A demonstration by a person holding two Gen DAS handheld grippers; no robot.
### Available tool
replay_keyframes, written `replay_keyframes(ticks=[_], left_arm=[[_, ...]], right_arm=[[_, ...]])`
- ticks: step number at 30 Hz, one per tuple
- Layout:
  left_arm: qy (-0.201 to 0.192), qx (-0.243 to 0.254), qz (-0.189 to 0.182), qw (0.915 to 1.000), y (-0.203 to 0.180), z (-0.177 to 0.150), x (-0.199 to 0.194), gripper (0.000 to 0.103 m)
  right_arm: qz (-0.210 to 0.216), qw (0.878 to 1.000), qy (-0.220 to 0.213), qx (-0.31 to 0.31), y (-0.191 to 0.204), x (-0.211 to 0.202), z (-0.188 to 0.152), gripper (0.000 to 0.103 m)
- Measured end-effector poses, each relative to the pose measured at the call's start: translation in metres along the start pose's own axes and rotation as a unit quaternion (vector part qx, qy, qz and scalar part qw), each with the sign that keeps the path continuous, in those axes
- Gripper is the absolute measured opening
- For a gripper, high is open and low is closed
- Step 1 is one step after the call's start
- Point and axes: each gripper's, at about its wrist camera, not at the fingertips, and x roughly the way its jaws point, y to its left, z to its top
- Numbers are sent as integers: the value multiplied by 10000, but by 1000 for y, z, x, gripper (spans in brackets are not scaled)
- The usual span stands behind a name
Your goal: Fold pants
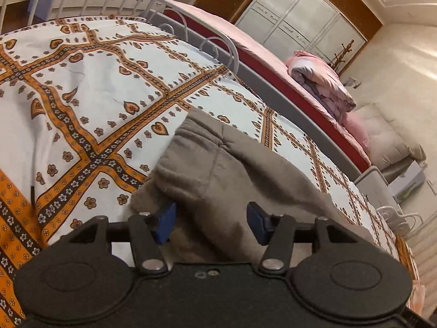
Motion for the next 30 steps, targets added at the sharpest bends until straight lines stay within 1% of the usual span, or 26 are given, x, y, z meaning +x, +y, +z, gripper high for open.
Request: replay_keyframes(ticks=[2,5,7,10,12,14,16,17,18,21,23,25,26,27,29,30], left_arm=[[57,-136,-81,9999,4,1,2,46],[88,-340,-123,9993,8,4,7,46],[84,-531,-181,9984,11,6,9,46],[82,-752,-245,9968,17,7,13,46],[60,-863,-290,9958,21,8,16,46],[51,-852,-278,9960,20,10,18,44],[17,-781,-205,9967,17,13,20,36],[-8,-725,-151,9973,16,14,20,27],[-55,-655,-94,9978,14,15,20,23],[-186,-698,-244,9971,16,18,14,17],[-236,-689,-316,9968,16,19,8,16],[-186,-734,-358,9965,17,20,4,16],[-129,-725,-321,9968,18,19,4,16],[-68,-694,-266,9972,17,19,5,16],[-14,-662,-206,9976,18,16,7,16],[-7,-678,-191,9975,20,16,8,16]], right_arm=[[264,9969,142,727,-17,8,0,45],[511,9895,322,1311,-35,17,3,45],[706,9800,486,1795,-47,22,3,45],[913,9664,478,2353,-60,26,1,45],[979,9606,446,2562,-65,32,3,45],[995,9576,434,2668,-66,35,5,45],[991,9560,436,2725,-68,37,9,45],[978,9565,436,2715,-66,40,12,45],[956,9577,434,2678,-66,41,14,44],[782,9655,471,2440,-61,46,20,24],[807,9666,449,2390,-58,44,21,20],[848,9693,407,2274,-56,37,22,20],[846,9697,407,2254,-56,33,21,20],[830,9694,422,2271,-56,29,19,22],[754,9673,445,2379,-58,24,14,47],[751,9654,418,2463,-60,21,8,67]])
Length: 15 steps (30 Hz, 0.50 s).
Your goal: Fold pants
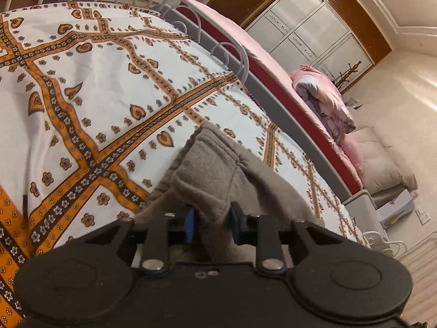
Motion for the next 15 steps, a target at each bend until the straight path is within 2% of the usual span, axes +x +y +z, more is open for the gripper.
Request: replay_keyframes(ticks=[2,6,9,13,15], left_arm=[[12,2,47,10000,1,-1,2,17],[-10,184,278,9994,-1,-3,4,28],[-113,294,359,9989,-5,-5,2,29],[-81,96,270,9996,0,-3,13,31],[-136,-58,153,9998,2,-2,15,31]], right_arm=[[-45,9999,-36,130,0,0,-1,70],[-10,9995,-66,310,-3,6,2,70],[19,9993,-64,364,-4,12,7,69],[157,9976,-93,673,-10,18,9,56],[299,9937,-142,1069,-20,21,10,52]])
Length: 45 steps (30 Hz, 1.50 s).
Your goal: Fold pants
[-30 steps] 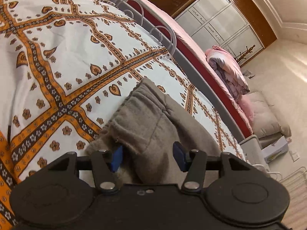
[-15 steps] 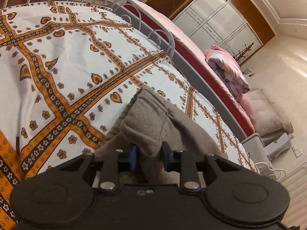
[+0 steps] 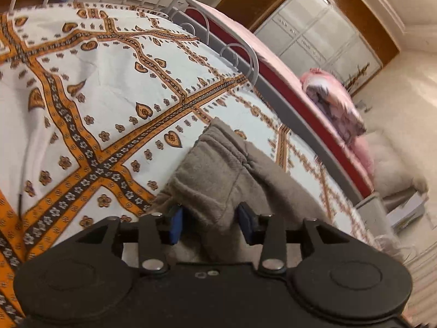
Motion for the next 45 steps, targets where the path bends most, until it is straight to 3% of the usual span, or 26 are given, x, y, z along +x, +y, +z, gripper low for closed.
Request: replay_keyframes(ticks=[2,6,8,10,12,14,19,22,24,27,30,33,36,39,44,45], left_arm=[[-13,-115,-71,9999,4,-1,1,31],[-98,-422,-315,9986,16,-5,0,27],[-105,-350,-285,9989,16,-5,2,23],[-76,-271,-253,9993,12,-1,2,18],[-172,-283,-507,9982,8,6,-5,15],[-289,-152,-703,9970,3,10,-16,15],[-105,173,-598,9980,2,4,-30,15],[282,201,-178,9992,18,-6,-12,15],[233,54,-233,9994,21,-7,-11,14],[173,260,-200,9993,9,-3,-19,14],[-22,324,-392,9987,6,-1,-33,14],[176,543,2,9984,6,-4,-20,14],[195,382,3,9991,13,-5,-11,14],[239,600,71,9979,7,-1,-14,14],[297,561,164,9978,5,-1,-20,24],[296,570,235,9977,1,-1,-26,29]], right_arm=[[146,9994,-40,324,-9,1,3,48],[255,9987,-63,447,-16,-4,2,42],[223,9988,-71,420,-17,-4,0,39],[38,9996,-32,276,-16,2,2,13],[-4,9999,-3,161,-10,3,5,9],[226,9996,-153,-31,2,-8,3,7],[464,9982,-261,-271,13,-45,-2,7],[40,9991,91,-414,-2,-35,-17,7],[-245,9985,362,-328,-17,-20,-26,6],[-157,9989,268,-344,-16,-23,-26,7],[22,9981,131,-601,-3,-35,-24,7],[220,9968,-23,-770,7,-46,-24,7],[-373,9943,496,-865,-4,-22,-36,7],[-172,9966,430,-681,-14,-25,-40,7],[-163,9968,485,-608,-16,-22,-35,8],[-186,9970,473,-579,-15,-28,-33,18]])
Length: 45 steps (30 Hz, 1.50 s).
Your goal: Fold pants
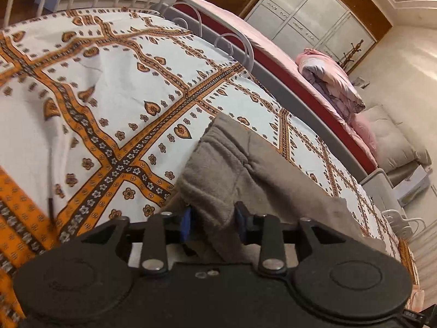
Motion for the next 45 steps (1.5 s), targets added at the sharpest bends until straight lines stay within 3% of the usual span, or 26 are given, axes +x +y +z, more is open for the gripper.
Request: replay_keyframes(ticks=[1,3,7,10,14,17,20,26,27,29,30,34,36,39,42,44,45], left_arm=[[-19,44,103,9999,-5,1,-6,32],[-149,209,277,9993,-18,1,-19,35],[-171,443,62,9988,-56,0,-27,38],[217,504,-37,9985,-82,-5,-6,53],[722,609,518,9942,-81,-18,30,40],[685,541,408,9953,-74,-20,30,39],[704,298,269,9967,-65,-22,33,39],[676,237,128,9973,-62,-23,29,39],[672,251,120,9973,-62,-24,29,39],[671,289,95,9973,-62,-24,28,39],[674,298,81,9972,-61,-24,28,39],[689,316,17,9971,-59,-23,28,39],[692,313,18,9971,-59,-23,27,39],[690,265,35,9973,-60,-22,28,39],[674,199,42,9975,-60,-22,28,39],[658,164,31,9977,-59,-21,27,39],[643,164,27,9978,-59,-21,26,39]], right_arm=[[-68,10000,-54,-32,4,-7,8,29],[-183,9995,-155,-198,9,-34,18,34],[-235,9987,-423,-167,-3,-72,39,35],[-327,9971,-672,161,-24,-96,55,35],[-367,9916,-812,939,-63,-101,66,35],[-49,9887,-596,1373,-78,-91,63,35],[74,9905,-320,1334,-72,-69,60,35],[277,9861,-449,1578,-77,-54,69,34],[249,9866,-480,1538,-74,-54,71,34],[77,9902,-602,1258,-63,-56,71,14],[0,9924,-646,1049,-54,-59,69,11],[-214,9946,-861,543,-26,-86,54,8],[-280,9957,-852,240,-18,-96,47,1],[-404,9962,-751,174,-22,-97,40,1],[-189,9951,-590,769,-44,-84,37,2],[-191,9916,-672,1086,-55,-82,34,7],[-225,9897,-748,1196,-59,-80,33,26]])
